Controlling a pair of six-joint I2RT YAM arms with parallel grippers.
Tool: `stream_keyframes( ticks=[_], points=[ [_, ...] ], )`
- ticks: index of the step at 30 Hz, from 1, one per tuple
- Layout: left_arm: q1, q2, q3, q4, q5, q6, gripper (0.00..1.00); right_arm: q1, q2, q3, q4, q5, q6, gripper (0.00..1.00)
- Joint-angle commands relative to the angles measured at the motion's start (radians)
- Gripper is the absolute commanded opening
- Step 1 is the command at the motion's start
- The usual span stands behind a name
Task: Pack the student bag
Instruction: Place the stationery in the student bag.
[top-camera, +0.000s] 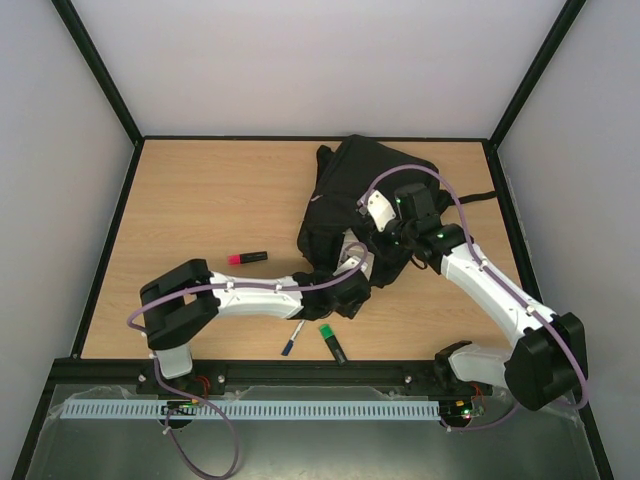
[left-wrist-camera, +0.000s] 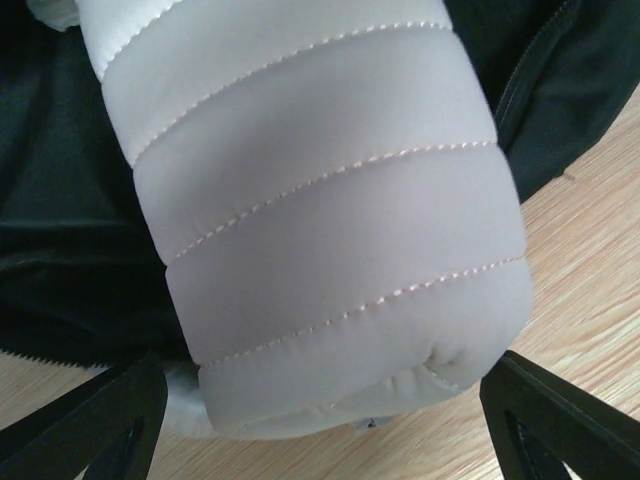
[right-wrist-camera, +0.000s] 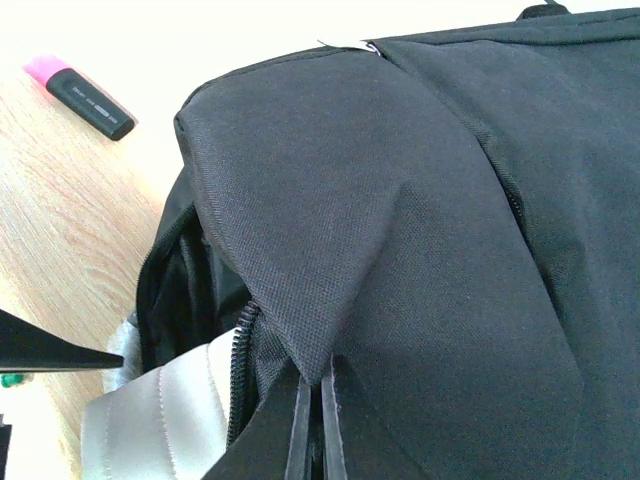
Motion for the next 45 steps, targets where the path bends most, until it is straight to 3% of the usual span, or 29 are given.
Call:
stream_keyframes(
  ticks=[1,14,22,34,45],
  points=[
    [0.025,0.043,0.046,0.028,0.024,-0.002,0.85,-0.008,-0.037,-0.018,0.031,-0.025,0.010,0.01],
    [0.075,0.014,0.012,0.056,-0.018,-0.004,0.50,-0.012,-0.042,-0.030,0.041,-0.029,0.010,0.01],
    [0.163,-0.055,-0.022,0.071,-0.062,0.088,0.46,-0.013,-0.064,-0.038,0.045,-0.030,0.008,0.01],
    [0.251,-0.036,-0.052,0.366,-0.021,0.253,0.44,-0.014,-0.078,-0.054,0.053,-0.060,-0.007,0.01],
    [0.286,0.043,-0.015,0.502,-0.109,0.348,0.45,-0.014,-0.081,-0.053,0.050,-0.071,-0.013,0.01]
  ],
)
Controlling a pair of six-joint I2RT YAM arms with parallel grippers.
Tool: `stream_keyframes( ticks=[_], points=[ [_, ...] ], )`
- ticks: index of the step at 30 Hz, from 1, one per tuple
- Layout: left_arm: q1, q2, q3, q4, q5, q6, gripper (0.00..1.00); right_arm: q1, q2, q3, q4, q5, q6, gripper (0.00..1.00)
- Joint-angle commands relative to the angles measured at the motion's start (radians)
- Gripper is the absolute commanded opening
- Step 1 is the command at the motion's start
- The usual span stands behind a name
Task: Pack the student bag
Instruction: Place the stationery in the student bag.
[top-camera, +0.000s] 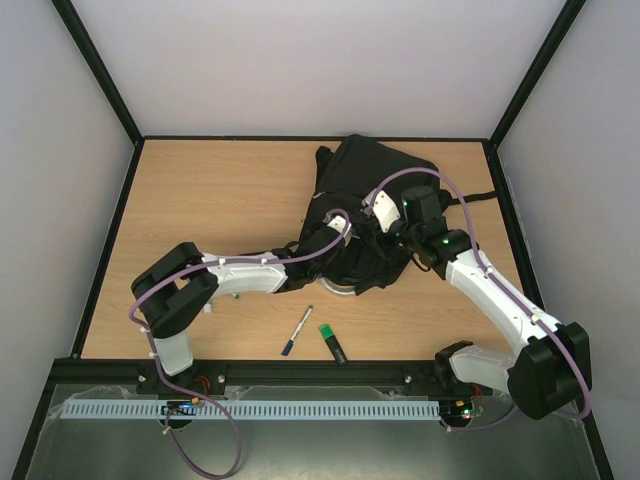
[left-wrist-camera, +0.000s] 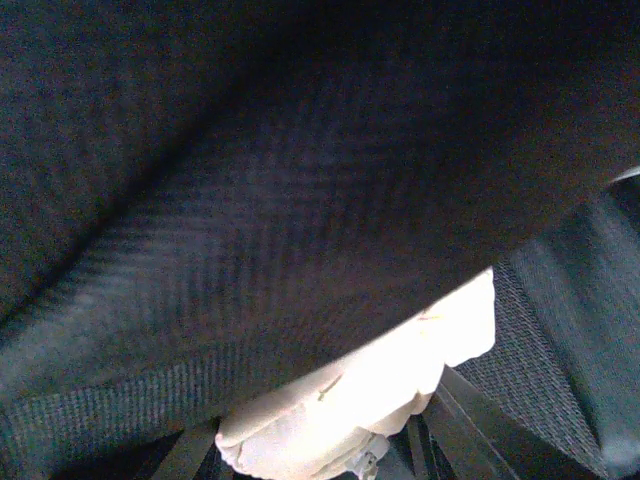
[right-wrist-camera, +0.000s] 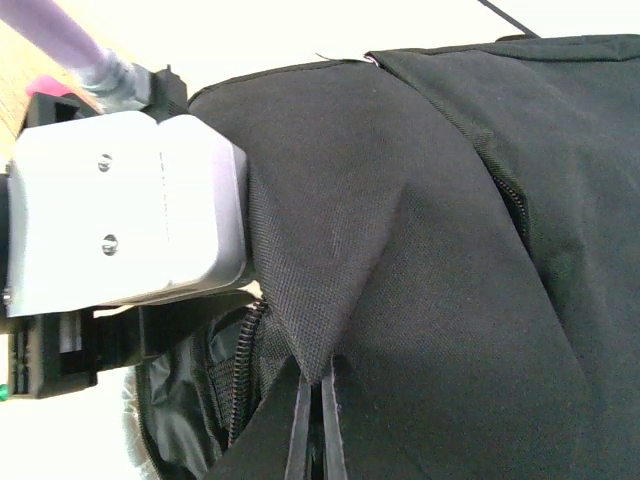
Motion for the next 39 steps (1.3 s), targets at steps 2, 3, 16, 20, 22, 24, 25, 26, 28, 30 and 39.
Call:
stream_keyframes(
  ticks=[2,3,16,20,22,24,25,26,28,30,39],
  points=[
    [0.048,0.057,0.045,0.156,-0.079,0.004,0.46,0.002,-0.031,-0.009,0.001,-0.049,-0.014,0.01],
    [0.052,0.066,0.049,0.158,-0.071,-0.017,0.46,0.002,-0.030,-0.010,0.000,-0.049,-0.014,0.01],
    [0.055,0.023,0.046,0.044,-0.117,-0.195,0.71,0.002,-0.025,-0.019,0.005,-0.033,-0.019,0.01],
    [0.057,0.030,0.045,0.025,-0.127,-0.195,0.73,0.002,-0.024,-0.020,0.007,-0.031,-0.021,0.01],
    [0.055,0.024,0.039,0.022,-0.098,-0.197,0.74,0.002,-0.024,-0.023,0.007,-0.024,-0.022,0.01],
    [0.051,0.003,0.017,0.027,-0.081,-0.199,0.76,0.001,-0.023,-0.024,0.005,-0.020,-0.024,0.01],
    [0.050,-0.014,0.001,0.032,-0.071,-0.201,0.77,0.000,-0.023,-0.026,0.005,-0.020,-0.024,0.01],
    [0.050,-0.032,-0.013,0.033,-0.060,-0.204,0.79,0.000,-0.023,-0.026,0.005,-0.019,-0.025,0.01],
    [0.050,-0.077,-0.036,0.025,-0.028,-0.207,0.83,-0.001,-0.020,-0.029,0.008,-0.020,-0.025,0.01],
    [0.050,-0.106,-0.038,-0.013,-0.007,-0.209,0.86,-0.001,-0.015,-0.029,0.007,-0.020,-0.025,0.01],
    [0.043,-0.306,-0.146,-0.112,0.128,-0.276,0.96,-0.006,0.003,-0.040,0.002,-0.017,-0.039,0.01]
  ],
)
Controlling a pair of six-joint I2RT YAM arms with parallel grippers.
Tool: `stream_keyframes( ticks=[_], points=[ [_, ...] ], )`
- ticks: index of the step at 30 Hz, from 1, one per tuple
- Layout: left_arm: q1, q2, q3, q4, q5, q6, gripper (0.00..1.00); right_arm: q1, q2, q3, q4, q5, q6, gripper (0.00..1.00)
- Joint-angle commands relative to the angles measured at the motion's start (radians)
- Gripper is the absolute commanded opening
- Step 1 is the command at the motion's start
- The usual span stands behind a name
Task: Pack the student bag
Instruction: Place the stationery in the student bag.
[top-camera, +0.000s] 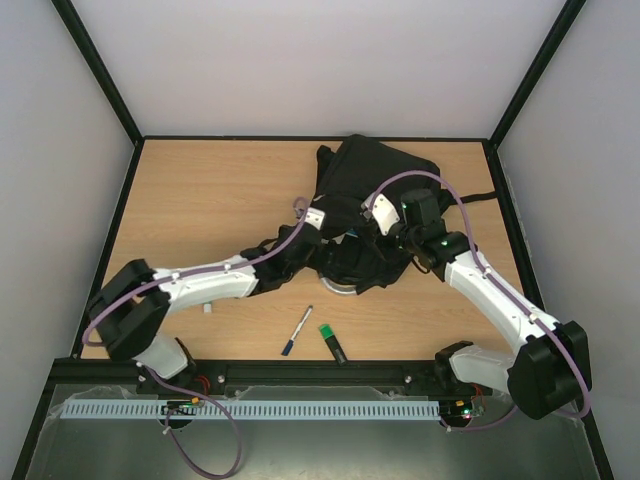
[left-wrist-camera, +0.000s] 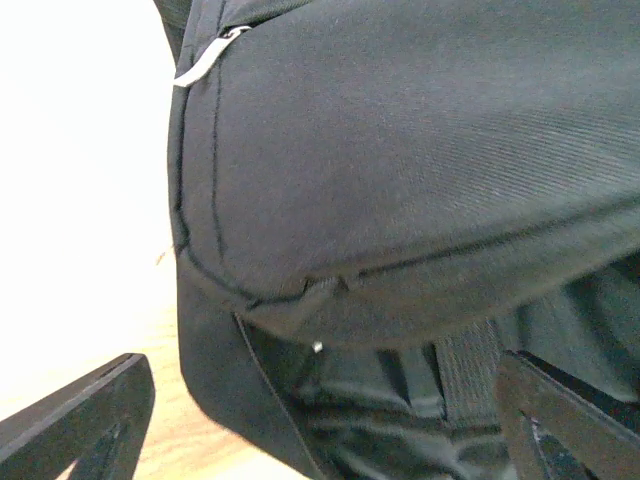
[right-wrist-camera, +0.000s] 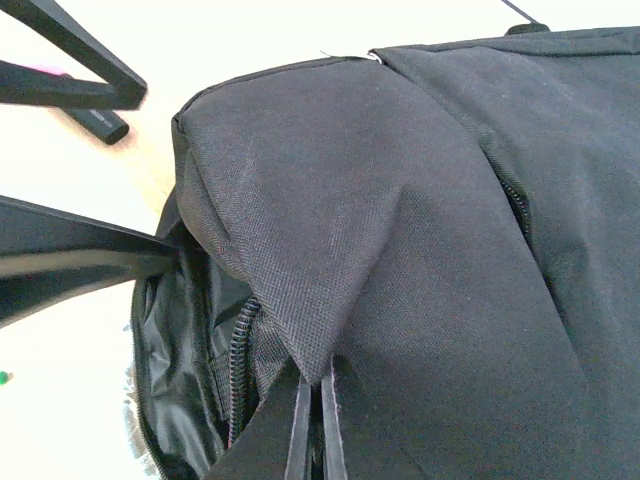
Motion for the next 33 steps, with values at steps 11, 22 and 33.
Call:
stream_keyframes(
  ticks=[11,22,33],
  points=[
    [0.105,-0.195,-0.017,-0.266,0.280,-0.021,0.99,-0.007,0.077,0.067,-0.484,-0.374,-0.300,0.22],
    [0.106,-0.315,-0.143,-0.098,0.290,-0.110,0.99,-0.018,-0.083,0.073,-0.525,-0.147,-0.151,0.43],
    [0.108,-0.369,-0.141,-0.022,0.254,-0.244,0.99,-0.327,-0.105,0.090,-0.396,0.047,0.138,0.76]
  ],
)
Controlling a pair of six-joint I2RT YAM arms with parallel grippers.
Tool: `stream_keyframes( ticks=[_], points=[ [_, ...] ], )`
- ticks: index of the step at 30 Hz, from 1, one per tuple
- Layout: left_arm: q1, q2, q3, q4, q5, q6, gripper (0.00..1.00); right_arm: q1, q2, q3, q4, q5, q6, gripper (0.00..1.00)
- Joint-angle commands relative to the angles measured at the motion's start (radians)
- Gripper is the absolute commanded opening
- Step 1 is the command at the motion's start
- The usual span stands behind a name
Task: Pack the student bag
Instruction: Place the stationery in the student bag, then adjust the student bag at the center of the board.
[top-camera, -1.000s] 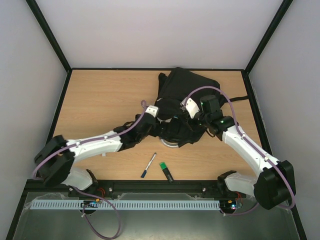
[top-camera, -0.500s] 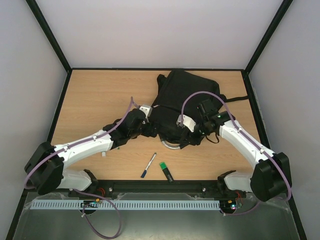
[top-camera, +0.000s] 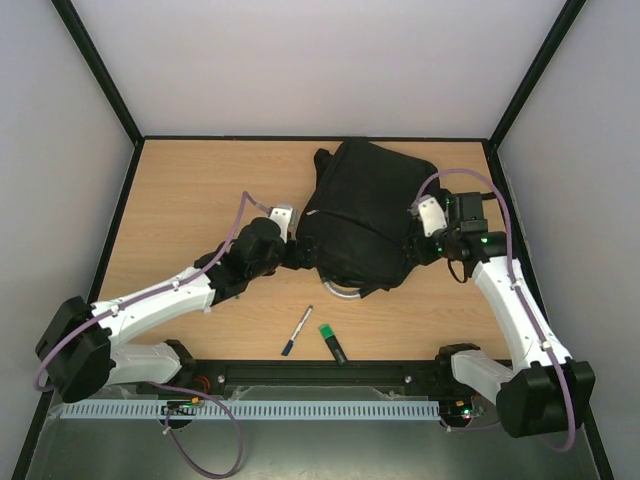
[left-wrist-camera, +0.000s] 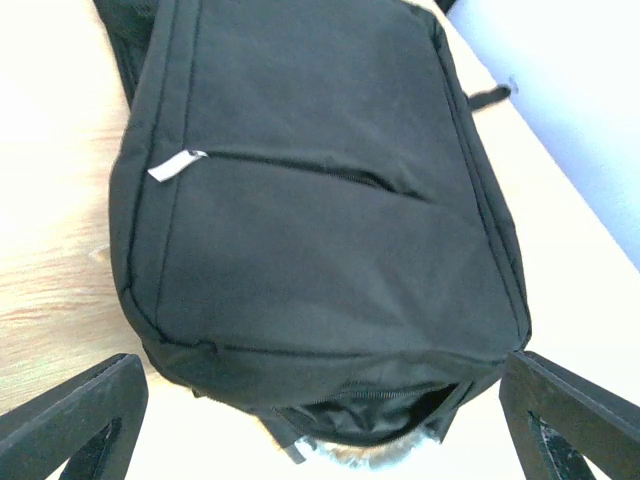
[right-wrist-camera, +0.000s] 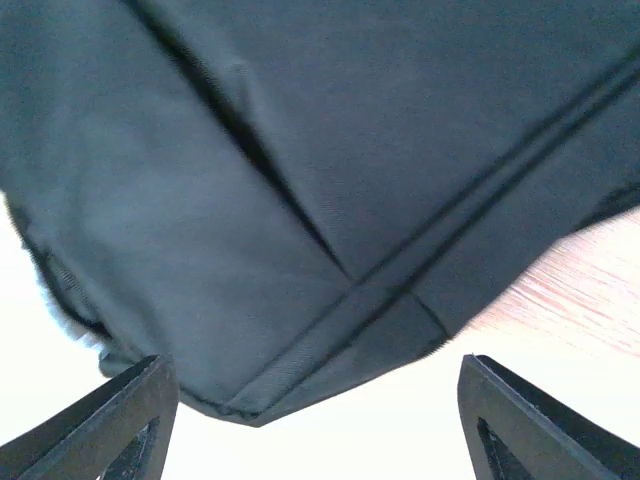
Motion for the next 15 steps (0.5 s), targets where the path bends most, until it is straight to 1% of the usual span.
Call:
stream_keyframes(
  ticks=[1,2,3,4,5,6,7,8,9,12,15],
  points=[
    [0.009,-0.007,0.064,-0.036,-0.137,-0.133,0.99,-0.091,0.003,0.020,0.031,0.026,0.115,0.77],
    [0.013,0.031,0.110,-0.109,-0.198,-0.170,0.99,-0.108,-0.003,0.018,0.038,0.013,0.125,0.77],
    [0.020,0.077,0.172,-0.204,-0.215,-0.192,0.99,-0.121,-0.009,0.015,0.045,-0.001,0.135,0.77],
    [0.022,0.124,0.224,-0.285,-0.195,-0.180,0.99,-0.129,-0.017,0.008,0.054,-0.006,0.142,0.77],
    [0.022,0.161,0.258,-0.304,-0.135,-0.145,0.99,-0.134,-0.024,0.003,0.063,-0.007,0.148,0.77],
    [0.019,0.188,0.278,-0.297,-0.061,-0.109,0.99,-0.137,-0.032,-0.006,0.068,-0.007,0.152,0.77],
    [0.005,0.207,0.287,-0.291,-0.029,-0.096,0.99,-0.139,-0.040,-0.013,0.074,-0.008,0.155,0.77],
    [-0.012,0.216,0.289,-0.277,-0.032,-0.090,0.99,-0.140,-0.047,-0.023,0.078,-0.009,0.158,0.77],
    [-0.031,0.215,0.283,-0.250,-0.049,-0.068,0.99,-0.140,-0.054,-0.035,0.082,-0.006,0.159,0.77],
    [-0.055,0.184,0.240,-0.162,-0.164,-0.031,0.99,-0.143,-0.063,-0.058,0.088,0.007,0.161,0.77],
    [-0.014,0.136,0.163,-0.063,-0.234,-0.122,0.99,-0.146,-0.060,-0.062,0.082,0.022,0.155,0.77]
  ],
)
